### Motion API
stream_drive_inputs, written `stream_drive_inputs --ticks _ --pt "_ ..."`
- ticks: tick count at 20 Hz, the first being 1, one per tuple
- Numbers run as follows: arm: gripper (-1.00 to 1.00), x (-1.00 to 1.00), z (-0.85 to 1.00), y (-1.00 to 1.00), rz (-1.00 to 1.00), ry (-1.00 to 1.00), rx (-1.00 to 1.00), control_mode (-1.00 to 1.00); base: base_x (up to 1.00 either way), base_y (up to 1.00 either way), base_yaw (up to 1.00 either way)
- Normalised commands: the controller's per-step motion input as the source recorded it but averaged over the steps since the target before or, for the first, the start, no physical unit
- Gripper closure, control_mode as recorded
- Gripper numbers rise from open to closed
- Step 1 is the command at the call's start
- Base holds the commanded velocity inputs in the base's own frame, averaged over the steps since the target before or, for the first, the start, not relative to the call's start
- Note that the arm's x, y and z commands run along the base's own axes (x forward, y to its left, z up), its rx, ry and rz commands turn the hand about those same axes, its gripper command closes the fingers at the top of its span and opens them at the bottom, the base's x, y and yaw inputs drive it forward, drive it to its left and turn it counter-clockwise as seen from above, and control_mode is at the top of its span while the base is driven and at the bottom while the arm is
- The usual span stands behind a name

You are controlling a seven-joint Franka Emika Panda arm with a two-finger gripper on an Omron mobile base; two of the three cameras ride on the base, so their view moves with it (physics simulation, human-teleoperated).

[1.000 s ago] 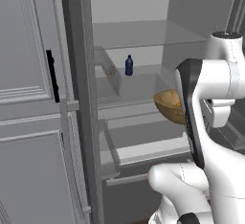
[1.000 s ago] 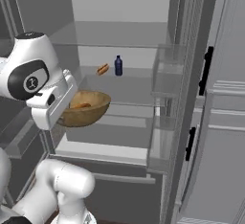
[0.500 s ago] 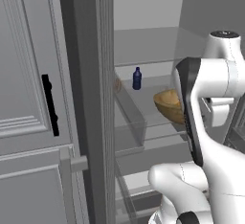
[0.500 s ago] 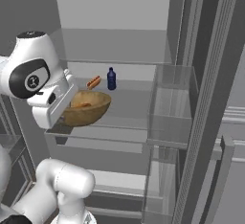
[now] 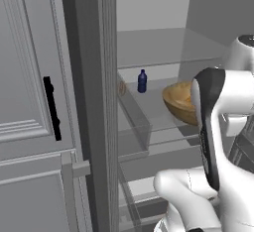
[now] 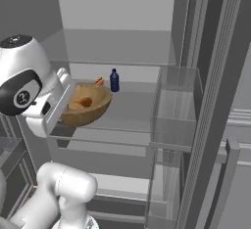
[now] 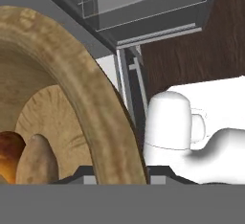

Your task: Pick the chicken drumstick and sweet potato from their plates and place them in the bowl. Then put the bowl in the fridge.

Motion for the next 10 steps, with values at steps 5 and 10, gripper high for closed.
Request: stream_drive_inputs --ticks 5,10 --pt "1.0 -0.05 0.48 -0.12 0.01 -0.38 0.01 -1.0 0.0 0.0 0.0" --pt "1.0 0.44 0.39 -0.28 0.0 -0.24 0.08 -1.0 0.0 0.0 0.0"
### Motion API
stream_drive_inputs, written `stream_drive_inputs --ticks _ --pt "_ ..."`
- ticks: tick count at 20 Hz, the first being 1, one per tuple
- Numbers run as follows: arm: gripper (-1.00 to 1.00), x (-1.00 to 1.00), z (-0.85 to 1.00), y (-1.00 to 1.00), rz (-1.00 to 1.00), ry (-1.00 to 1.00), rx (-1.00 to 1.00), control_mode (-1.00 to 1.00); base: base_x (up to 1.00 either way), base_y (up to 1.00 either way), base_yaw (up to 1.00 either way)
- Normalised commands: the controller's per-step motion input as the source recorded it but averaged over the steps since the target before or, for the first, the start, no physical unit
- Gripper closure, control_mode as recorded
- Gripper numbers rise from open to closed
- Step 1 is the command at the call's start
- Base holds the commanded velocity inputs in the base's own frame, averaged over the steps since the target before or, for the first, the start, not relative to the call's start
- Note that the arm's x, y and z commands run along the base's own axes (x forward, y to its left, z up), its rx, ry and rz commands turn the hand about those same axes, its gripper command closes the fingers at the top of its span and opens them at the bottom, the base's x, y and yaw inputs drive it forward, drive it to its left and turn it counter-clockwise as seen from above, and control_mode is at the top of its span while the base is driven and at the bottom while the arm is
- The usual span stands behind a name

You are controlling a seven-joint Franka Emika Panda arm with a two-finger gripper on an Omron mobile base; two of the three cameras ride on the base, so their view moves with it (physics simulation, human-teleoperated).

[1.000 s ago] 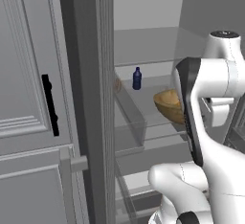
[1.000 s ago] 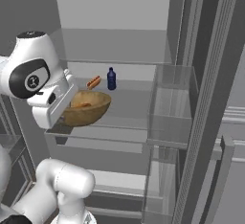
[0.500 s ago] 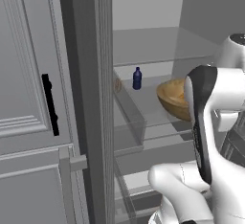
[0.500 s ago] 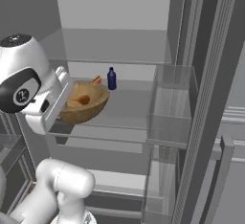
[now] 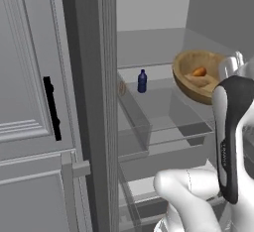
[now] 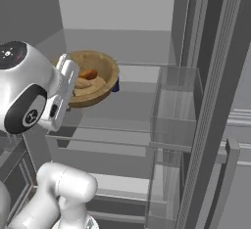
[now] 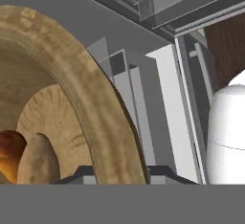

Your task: Pick the chicken drumstick and sweet potato from their plates and place them in the bowl. Then put the bowl in the fridge.

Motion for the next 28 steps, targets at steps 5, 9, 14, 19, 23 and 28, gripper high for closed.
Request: stream_drive_inputs --ticks 5,9,14,19,23,28 --pt "1.0 0.59 0.48 -0.15 0.01 -0.21 0.05 -1.0 0.0 0.0 0.0" --pt "1.0 0.93 0.31 0.0 0.05 -0.02 0.02 -1.0 0.0 0.0 0.0" --pt "1.0 0.7 0.41 0.0 0.03 -0.01 0.03 -1.0 0.0 0.0 0.0" --pt "1.0 0.61 0.21 -0.01 0.01 0.0 0.02 -1.0 0.0 0.0 0.0" --pt "1.0 0.77 0.0 0.0 0.01 0.03 0.0 -1.0 0.0 0.0 0.0" --pt "1.0 0.67 -0.06 0.0 0.02 0.0 0.0 -1.0 0.0 0.0 0.0"
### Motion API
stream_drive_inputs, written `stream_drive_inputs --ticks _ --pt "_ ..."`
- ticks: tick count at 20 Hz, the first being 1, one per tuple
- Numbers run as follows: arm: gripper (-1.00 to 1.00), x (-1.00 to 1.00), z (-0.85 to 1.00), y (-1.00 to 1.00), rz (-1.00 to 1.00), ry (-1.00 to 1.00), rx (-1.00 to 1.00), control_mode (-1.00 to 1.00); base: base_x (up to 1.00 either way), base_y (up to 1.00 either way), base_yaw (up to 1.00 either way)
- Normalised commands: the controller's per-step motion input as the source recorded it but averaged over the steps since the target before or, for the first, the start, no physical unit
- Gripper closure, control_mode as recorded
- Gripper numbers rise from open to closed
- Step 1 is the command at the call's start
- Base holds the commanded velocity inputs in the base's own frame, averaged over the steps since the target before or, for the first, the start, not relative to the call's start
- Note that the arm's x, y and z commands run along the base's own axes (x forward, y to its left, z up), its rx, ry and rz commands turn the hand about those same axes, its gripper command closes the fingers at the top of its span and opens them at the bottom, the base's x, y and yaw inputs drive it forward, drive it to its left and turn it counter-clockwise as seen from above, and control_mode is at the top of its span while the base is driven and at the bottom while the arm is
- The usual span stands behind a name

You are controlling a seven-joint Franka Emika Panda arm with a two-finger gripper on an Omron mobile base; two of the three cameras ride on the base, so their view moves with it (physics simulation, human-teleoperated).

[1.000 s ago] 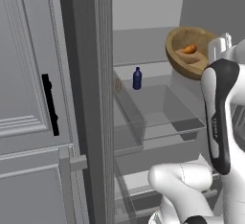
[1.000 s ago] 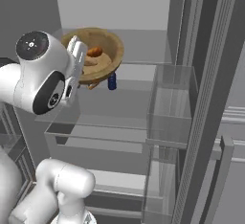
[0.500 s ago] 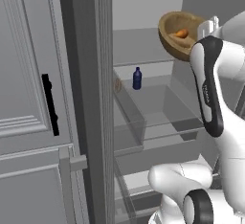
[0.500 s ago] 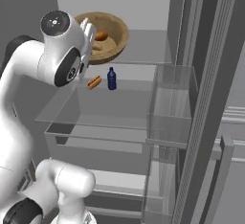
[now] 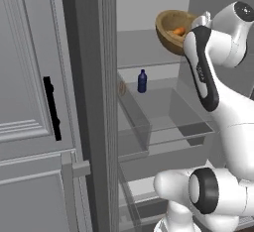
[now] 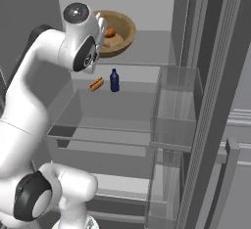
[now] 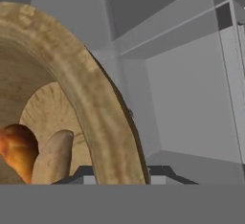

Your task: Pick the chicken drumstick and sweet potato from their plates and place them in the bowl. Then put the bowl in the fridge.

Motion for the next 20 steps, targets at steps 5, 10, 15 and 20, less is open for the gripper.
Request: stream_drive_inputs --ticks 5,10,15,20 --pt "1.0 0.6 -0.23 0.0 0.01 0.0 0.0 -1.0 0.0 0.0 0.0" --pt "1.0 0.48 -0.31 0.0 0.0 0.0 0.0 -1.0 0.0 0.0 0.0" --pt "1.0 0.41 -0.13 0.0 0.0 0.0 0.0 -1.0 0.0 0.0 0.0" --pt "-1.0 0.04 0.0 0.0 0.0 0.0 0.0 -1.0 0.0 0.0 0.0"
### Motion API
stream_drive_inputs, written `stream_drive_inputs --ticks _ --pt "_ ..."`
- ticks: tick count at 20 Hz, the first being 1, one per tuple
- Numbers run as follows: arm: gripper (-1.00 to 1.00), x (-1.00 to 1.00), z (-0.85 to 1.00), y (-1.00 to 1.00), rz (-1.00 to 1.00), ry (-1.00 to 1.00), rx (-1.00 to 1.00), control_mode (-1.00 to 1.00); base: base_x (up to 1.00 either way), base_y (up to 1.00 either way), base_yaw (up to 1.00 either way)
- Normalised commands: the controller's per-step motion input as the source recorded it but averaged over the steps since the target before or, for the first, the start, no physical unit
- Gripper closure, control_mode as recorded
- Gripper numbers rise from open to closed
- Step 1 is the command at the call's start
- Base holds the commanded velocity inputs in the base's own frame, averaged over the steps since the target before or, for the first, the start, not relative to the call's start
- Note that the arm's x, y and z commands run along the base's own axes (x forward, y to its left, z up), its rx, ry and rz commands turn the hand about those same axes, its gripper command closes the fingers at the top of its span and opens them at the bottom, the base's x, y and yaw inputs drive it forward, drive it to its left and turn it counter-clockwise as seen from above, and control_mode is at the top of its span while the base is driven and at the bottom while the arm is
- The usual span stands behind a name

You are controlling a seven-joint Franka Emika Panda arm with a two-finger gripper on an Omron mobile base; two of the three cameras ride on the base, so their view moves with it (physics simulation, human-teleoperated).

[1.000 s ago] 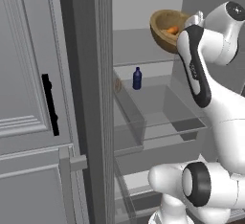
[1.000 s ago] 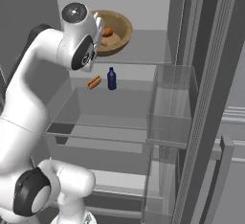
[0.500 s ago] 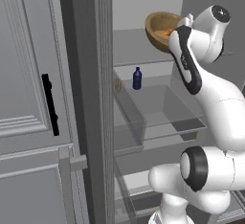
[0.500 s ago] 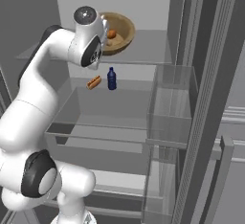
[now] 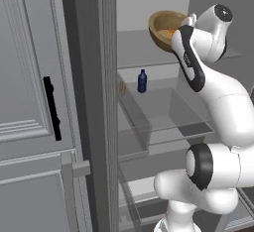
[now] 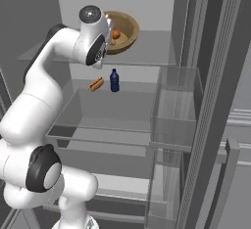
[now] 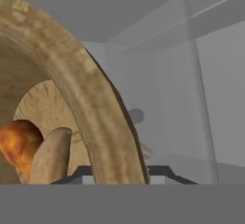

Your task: Pick the chicken drumstick and sweet potato from their plates and place them in the bowl. Then put the bowl in the fridge.

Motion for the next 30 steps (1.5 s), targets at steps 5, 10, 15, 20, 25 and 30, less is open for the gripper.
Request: stream_drive_inputs --ticks 5,10,15,20,25,30 --pt "-1.0 0.0 0.0 0.0 0.0 -0.1 0.0 -1.0 0.0 0.0 0.0" --pt "-1.0 -0.05 0.18 0.0 0.0 -0.27 0.0 -1.0 0.0 0.0 0.0" --pt "-1.0 -0.42 0.44 0.0 0.0 -0.2 0.0 -1.0 0.0 0.0 0.0" --pt "-1.0 -0.85 0.62 0.0 -0.02 0.0 -0.02 -1.0 0.0 0.0 0.0" --pt "-1.0 -0.99 0.45 0.0 -0.04 0.03 -0.02 -1.0 0.0 0.0 0.0" --pt "-1.0 -0.98 0.07 0.0 0.0 0.03 -0.03 -1.0 0.0 0.0 0.0"
